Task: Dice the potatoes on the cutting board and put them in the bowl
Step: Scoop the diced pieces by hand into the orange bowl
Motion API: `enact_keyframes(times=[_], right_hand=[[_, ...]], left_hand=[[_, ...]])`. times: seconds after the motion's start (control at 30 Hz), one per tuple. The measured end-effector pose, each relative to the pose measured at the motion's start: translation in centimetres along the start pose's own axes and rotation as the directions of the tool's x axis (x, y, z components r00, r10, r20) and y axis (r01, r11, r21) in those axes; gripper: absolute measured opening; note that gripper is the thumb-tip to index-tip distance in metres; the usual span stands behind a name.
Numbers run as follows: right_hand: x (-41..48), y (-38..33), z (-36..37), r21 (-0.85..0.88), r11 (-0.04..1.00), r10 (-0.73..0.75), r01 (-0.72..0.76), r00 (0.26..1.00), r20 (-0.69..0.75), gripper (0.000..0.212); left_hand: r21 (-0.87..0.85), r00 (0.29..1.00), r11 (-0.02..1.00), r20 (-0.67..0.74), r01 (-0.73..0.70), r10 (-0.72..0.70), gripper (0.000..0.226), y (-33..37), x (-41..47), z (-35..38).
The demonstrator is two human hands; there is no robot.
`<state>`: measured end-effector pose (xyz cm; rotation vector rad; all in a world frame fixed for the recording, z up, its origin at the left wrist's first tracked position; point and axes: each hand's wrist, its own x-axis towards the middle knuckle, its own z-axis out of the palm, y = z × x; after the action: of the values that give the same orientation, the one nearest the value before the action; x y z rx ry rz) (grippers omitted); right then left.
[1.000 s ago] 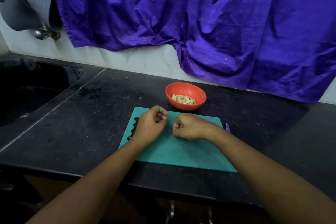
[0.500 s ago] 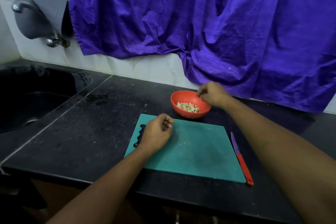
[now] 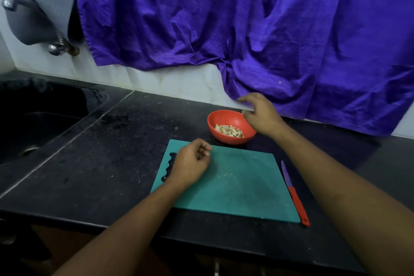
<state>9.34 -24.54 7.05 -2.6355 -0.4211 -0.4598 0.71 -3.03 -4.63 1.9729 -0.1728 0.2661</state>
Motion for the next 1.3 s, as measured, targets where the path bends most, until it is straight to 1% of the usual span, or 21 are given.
enact_keyframes(times=[0.03, 0.07, 0.1, 0.2, 0.3, 0.33, 0.4, 0.47, 0.57, 0.6, 0.67, 0.83, 1.0, 1.1, 1.17, 1.2, 1.23, 1.3], right_hand=[[-1.0, 0.2, -0.7, 0.063, 0.998, 0.003, 0.003, 0.996, -0.086, 0.040], [-2.1, 0.3, -1.4, 0.104, 0.994, 0.026, -0.014, 0.994, -0.111, 0.035], [-3.5, 0.7, -2.1, 0.141, 0.988, 0.070, -0.057, 0.993, -0.092, 0.030], [-8.1, 2.7, -3.5, 0.211, 0.954, 0.208, -0.212, 0.977, 0.043, 0.017], [-12.9, 5.0, -4.1, 0.187, 0.904, 0.360, -0.383, 0.921, 0.150, 0.010], [-14.5, 5.7, -4.1, 0.169, 0.888, 0.399, -0.428, 0.899, 0.181, 0.009], [-16.8, 6.4, -3.4, 0.143, 0.863, 0.440, -0.485, 0.860, 0.257, 0.010], [-18.3, 6.7, -2.8, 0.124, 0.861, 0.442, -0.494, 0.846, 0.300, 0.014], [-18.7, 6.8, -2.2, 0.068, 0.881, 0.431, -0.468, 0.854, 0.291, 0.018], [-18.7, 6.6, -2.1, 0.056, 0.881, 0.435, -0.469, 0.853, 0.289, 0.018], [-18.3, 6.6, -2.1, 0.032, 0.877, 0.451, -0.479, 0.845, 0.287, 0.018], [-17.6, 6.5, -1.9, -0.032, 0.874, 0.475, -0.486, 0.835, 0.278, 0.020], [-17.4, 6.3, -1.9, -0.023, 0.871, 0.473, -0.491, 0.825, 0.309, 0.022], [-17.0, 6.2, -2.2, -0.036, 0.871, 0.473, -0.490, 0.816, 0.332, 0.019], [-16.3, 5.9, -2.3, -0.048, 0.876, 0.469, -0.481, 0.823, 0.320, 0.013], [-15.9, 5.8, -2.4, -0.038, 0.881, 0.459, -0.471, 0.835, 0.304, 0.010], [-15.4, 5.7, -2.4, -0.004, 0.887, 0.444, -0.463, 0.849, 0.286, 0.011], [-14.0, 5.5, -2.3, 0.117, 0.889, 0.404, -0.443, 0.879, 0.255, 0.027]], left_hand=[[0.003, 1.000, 1.000, 0.010, -0.001, 0.001, 0.022, -0.1, 0.1, 0.0], [0.016, 0.999, 1.000, 0.032, -0.005, 0.004, 0.023, -0.2, 0.2, -0.1], [0.033, 0.997, 0.999, 0.072, -0.014, 0.012, 0.025, -0.2, 0.2, -0.1], [0.077, 0.980, 0.995, 0.192, -0.066, 0.051, 0.030, -0.2, -0.1, -0.4], [0.145, 0.960, 0.977, 0.255, -0.155, 0.114, 0.030, 0.5, -1.4, -1.7], [0.187, 0.955, 0.963, 0.264, -0.191, 0.138, 0.032, 1.0, -1.9, -2.1], [0.277, 0.943, 0.934, 0.301, -0.227, 0.140, 0.042, 1.7, -2.7, -3.3], [0.401, 0.918, 0.886, 0.393, -0.231, 0.062, 0.057, 2.4, -3.3, -4.4], [0.581, 0.848, 0.779, 0.515, -0.237, -0.125, 0.078, 3.0, -3.7, -5.9], [0.619, 0.834, 0.749, 0.525, -0.238, -0.169, 0.080, 3.0, -3.9, -6.3], [0.636, 0.817, 0.736, 0.538, -0.231, -0.209, 0.080, 2.9, -4.0, -6.8], [0.626, 0.768, 0.723, 0.604, -0.291, -0.214, 0.085, 2.8, -4.0, -7.6], [0.601, 0.770, 0.738, 0.613, -0.307, -0.179, 0.078, 2.6, -3.6, -8.2], [0.593, 0.763, 0.739, 0.624, -0.319, -0.171, 0.077, 2.3, -3.0, -8.4], [0.596, 0.749, 0.731, 0.638, -0.332, -0.180, 0.077, 2.4, -2.8, -8.5], [0.594, 0.744, 0.732, 0.643, -0.333, -0.183, 0.077, 2.5, -2.6, -8.5], [0.584, 0.745, 0.746, 0.642, -0.319, -0.183, 0.076, 2.7, -2.4, -8.4], [0.530, 0.778, 0.813, 0.607, -0.242, -0.164, 0.072, 3.1, -1.7, -8.2]])
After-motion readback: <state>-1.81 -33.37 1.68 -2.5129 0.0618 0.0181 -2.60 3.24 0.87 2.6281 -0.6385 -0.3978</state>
